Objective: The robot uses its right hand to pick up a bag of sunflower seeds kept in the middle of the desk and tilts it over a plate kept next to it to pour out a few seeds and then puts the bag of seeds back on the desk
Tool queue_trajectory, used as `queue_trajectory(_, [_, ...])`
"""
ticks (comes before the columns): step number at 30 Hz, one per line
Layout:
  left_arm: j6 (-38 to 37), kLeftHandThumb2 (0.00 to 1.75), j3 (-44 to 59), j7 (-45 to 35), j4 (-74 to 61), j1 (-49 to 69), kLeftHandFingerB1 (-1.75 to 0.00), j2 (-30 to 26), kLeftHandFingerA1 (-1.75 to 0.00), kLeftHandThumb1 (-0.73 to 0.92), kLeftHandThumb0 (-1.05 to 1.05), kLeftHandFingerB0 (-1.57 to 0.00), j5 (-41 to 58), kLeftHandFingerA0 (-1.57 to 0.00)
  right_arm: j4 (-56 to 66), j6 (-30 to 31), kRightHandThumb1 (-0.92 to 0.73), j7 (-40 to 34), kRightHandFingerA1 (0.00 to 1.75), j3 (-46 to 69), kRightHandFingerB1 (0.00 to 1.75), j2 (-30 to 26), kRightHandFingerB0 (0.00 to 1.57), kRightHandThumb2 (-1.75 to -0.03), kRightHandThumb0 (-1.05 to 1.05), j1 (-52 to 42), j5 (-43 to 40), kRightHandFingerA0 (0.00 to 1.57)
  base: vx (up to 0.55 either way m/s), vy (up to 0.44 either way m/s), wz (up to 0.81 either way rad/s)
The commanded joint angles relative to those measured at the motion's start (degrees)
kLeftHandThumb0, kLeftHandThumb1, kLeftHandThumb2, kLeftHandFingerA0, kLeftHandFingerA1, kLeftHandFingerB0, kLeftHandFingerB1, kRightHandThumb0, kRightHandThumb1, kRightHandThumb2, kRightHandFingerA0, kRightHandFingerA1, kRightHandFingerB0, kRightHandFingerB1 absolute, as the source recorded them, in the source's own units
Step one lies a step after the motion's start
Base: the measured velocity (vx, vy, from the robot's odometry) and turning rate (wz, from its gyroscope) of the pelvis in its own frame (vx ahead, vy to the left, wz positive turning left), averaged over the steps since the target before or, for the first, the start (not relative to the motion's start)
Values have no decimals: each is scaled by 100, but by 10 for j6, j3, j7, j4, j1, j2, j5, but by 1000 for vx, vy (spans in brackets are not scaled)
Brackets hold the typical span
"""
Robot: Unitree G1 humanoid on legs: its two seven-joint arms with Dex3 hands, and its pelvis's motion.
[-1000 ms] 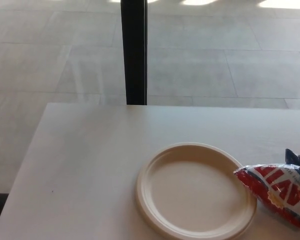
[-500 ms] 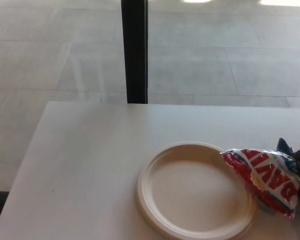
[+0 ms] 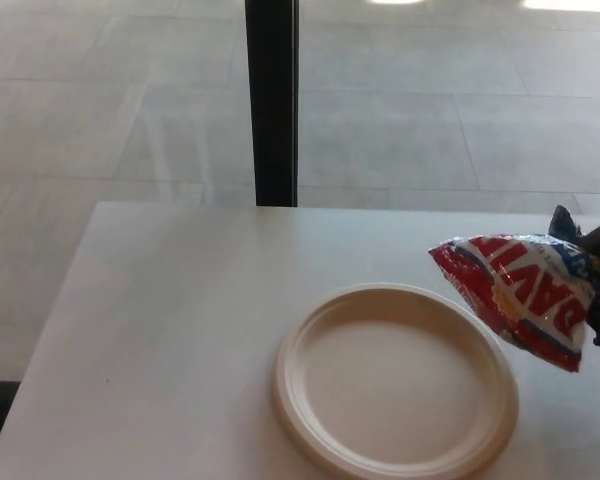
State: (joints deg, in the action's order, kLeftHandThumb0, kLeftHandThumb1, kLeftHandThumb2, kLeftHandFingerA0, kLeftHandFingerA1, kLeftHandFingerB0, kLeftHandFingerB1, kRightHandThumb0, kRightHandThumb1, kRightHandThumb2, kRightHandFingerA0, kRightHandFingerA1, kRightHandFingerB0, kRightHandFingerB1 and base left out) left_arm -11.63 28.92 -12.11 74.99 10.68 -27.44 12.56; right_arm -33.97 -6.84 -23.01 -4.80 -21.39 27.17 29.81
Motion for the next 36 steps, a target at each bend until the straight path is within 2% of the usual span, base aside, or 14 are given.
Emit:
queue_trajectory(1, [0, 60, 12, 9, 1, 0, -42, -7, -56, 65, -70, -59, 11, -60, 12, 18, -46, -15, 175, 20, 154, -2, 85, -117, -19, 13, -12, 95, 0, 0, 0])
queue_trajectory(4, [-2, 76, 12, 9, 0, 0, -50, -6, -62, 51, -76, -54, 6, -57, 8, 4, -46, -49, 175, 21, 158, -6, 81, -109, -18, 17, 4, 96, 0, 0, 0])
queue_trajectory(5, [-4, 60, 10, 7, 0, 1, -42, -6, -57, 67, -72, -57, 4, -58, 10, 3, -47, -55, 175, 19, 155, -8, 80, -107, -18, 17, 10, 95, 0, 0, 0])
queue_trajectory(9, [0, 60, 9, 13, 0, -1, -43, -6, -56, 65, -72, -58, 2, -59, 20, -18, -49, -122, 175, -4, 151, -27, 83, -112, -22, 28, 65, 97, 0, 0, 0])
queue_trajectory(10, [-4, 60, 6, 13, -1, 0, -43, -6, -56, 66, -71, -57, -1, -59, 19, -23, -46, -138, 139, -10, 124, -29, 100, -113, -29, 35, 75, 123, 0, 0, 0])
queue_trajectory(11, [-9, 61, 1, 16, -3, 2, -43, -6, -57, 66, -74, -57, -6, -59, 29, -2, -48, -161, 175, -23, 160, -30, 76, -111, -21, 51, 106, 93, 0, 0, 0])
queue_trajectory(19, [1, 60, 8, 11, 0, 1, -42, -17, -55, 65, -73, -57, 4, -60, 63, 10, -42, -189, 175, -62, 159, -29, 78, -108, -18, 91, 156, 93, 0, 0, 0])
queue_trajectory(20, [-3, 77, 7, 10, -1, 3, -50, -18, -61, 52, -78, -54, 2, -59, 65, 1, -43, -195, 175, -67, 161, -30, 78, -110, -20, 96, 158, 94, 0, 0, 0])
queue_trajectory(21, [-3, 60, 6, 10, -3, 3, -42, -18, -56, 66, -72, -57, 2, -59, 67, 2, -47, -193, 175, -72, 163, -31, 76, -108, -22, 100, 163, 96, 0, 0, 0])
queue_trajectory(23, [-5, 60, 7, 3, -5, 4, -44, -19, -60, 66, -73, -56, 3, -58, 60, 0, -43, -226, 175, -93, 167, -44, 71, -99, -19, 111, 197, 94, 0, 0, 0])
queue_trajectory(26, [-5, 60, 3, 4, -8, 6, -45, -23, -62, 66, -75, -58, -1, -57, 66, -3, -48, -229, 175, -107, 148, -53, 79, -96, -23, 117, 210, 91, 0, 0, 0])
queue_trajectory(27, [-8, 60, 3, 4, -7, 6, -46, -23, -62, 65, -76, -60, -1, -57, 67, -14, -49, -231, 175, -110, 122, -57, 87, -91, -24, 119, 209, 89, 0, 0, 0])
queue_trajectory(30, [1, 60, 8, 3, -3, 2, -45, -23, -62, 64, -72, -61, 4, -59, 70, -19, -38, -247, 175, -119, 167, -62, 76, -115, -25, 124, 217, 96, 0, 0, 0])
queue_trajectory(36, [3, 59, 16, 4, -1, -4, -48, -27, -69, 62, -76, -67, 7, -60, 68, -37, -32, -320, 175, -147, 168, -82, 77, -113, -20, 143, 265, 94, 0, 0, 0])
